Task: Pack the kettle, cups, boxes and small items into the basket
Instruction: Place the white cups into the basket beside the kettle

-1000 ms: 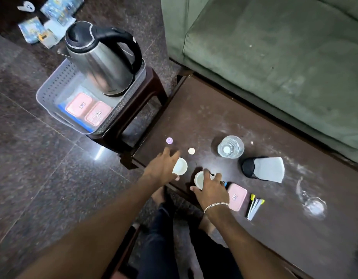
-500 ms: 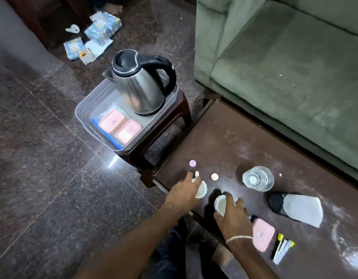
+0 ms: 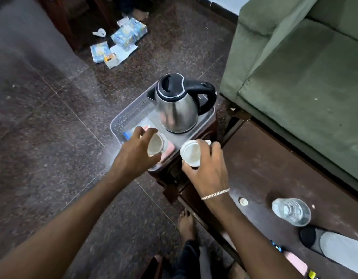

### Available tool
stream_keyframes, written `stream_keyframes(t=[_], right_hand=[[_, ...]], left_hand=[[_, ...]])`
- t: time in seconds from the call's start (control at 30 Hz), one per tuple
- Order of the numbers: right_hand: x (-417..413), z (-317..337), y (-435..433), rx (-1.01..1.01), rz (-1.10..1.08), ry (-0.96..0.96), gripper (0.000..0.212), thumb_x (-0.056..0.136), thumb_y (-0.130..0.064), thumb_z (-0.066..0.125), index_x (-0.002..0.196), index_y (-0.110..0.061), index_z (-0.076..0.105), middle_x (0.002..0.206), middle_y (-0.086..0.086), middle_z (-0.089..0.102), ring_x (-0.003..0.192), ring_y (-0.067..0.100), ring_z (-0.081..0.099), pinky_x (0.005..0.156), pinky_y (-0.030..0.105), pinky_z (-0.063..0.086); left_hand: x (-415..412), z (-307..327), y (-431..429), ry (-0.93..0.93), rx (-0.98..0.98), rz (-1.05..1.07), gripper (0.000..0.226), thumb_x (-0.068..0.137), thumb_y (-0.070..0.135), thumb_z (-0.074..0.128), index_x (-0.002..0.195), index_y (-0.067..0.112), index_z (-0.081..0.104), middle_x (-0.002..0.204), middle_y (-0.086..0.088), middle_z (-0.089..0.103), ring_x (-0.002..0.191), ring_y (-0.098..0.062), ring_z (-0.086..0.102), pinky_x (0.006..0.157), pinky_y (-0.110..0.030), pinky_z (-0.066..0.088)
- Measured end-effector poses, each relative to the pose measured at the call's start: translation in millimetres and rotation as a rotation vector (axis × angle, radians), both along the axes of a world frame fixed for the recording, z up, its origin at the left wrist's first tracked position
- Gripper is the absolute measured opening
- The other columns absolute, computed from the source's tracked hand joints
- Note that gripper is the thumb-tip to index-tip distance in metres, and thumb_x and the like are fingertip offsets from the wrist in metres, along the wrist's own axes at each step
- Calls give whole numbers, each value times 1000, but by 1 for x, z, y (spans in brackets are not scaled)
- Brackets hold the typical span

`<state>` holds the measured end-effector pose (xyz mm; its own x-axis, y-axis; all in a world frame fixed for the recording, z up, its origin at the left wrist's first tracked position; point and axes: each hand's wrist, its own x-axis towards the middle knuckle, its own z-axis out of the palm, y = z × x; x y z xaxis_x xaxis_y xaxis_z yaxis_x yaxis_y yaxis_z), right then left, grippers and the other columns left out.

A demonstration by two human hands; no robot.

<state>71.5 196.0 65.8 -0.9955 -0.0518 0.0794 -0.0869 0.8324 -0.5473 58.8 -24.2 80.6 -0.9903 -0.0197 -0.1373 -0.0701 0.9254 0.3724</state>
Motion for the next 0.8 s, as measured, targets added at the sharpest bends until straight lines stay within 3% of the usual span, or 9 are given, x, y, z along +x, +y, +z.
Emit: stream_keyframes(t=[0.37,0.57,0.8], right_hand=[[-55,-37,-81,367,54,1,70,65,-47,80,123,-17,55,115,12,50,94,33,48,72,46,43],[-57,-52,-89,406,29,-36,77,62,-49,82,126,-17,53,118,13,49,95,33,47,71,45,38],[-62,-55,-91,330,-41,-98,76,60,-53,80,125,-21,57,110,7,49,96,31,50,72,44,43]], left_hand=[[-71,-30,-57,10,-22,40,68,74,34,83,134,24,53,118,-8,54,97,-38,65,79,-42,52],[-97,-46,-65,4,-26,44,70,72,30,85,133,23,52,120,-11,54,96,-41,66,78,-44,54],[-119,-51,-69,54,-7,14,67,75,28,84,134,22,52,115,-12,53,93,-38,65,72,-42,53]])
